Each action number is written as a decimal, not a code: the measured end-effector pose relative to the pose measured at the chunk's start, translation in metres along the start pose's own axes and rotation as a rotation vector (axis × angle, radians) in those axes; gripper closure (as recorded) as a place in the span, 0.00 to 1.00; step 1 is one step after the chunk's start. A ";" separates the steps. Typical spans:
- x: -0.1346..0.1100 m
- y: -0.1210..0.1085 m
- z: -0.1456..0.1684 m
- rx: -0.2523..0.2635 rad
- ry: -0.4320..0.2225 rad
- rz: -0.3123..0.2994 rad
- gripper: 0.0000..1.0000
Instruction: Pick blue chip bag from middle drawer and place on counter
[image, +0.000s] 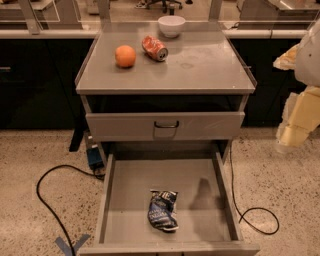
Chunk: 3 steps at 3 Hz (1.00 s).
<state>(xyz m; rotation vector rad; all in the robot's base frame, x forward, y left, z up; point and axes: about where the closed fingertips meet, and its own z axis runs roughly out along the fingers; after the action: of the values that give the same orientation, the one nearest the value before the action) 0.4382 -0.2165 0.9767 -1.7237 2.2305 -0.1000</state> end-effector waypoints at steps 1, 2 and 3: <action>0.000 0.000 0.000 0.000 0.000 0.000 0.00; 0.001 0.003 0.013 -0.015 -0.028 0.022 0.00; 0.002 0.014 0.058 -0.058 -0.105 0.033 0.00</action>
Offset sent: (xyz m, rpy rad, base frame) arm 0.0016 0.0024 -0.0361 0.0829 0.0419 -0.0256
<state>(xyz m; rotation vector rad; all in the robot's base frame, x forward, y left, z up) 0.4418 -0.2063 0.9179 -1.6806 2.2046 0.0621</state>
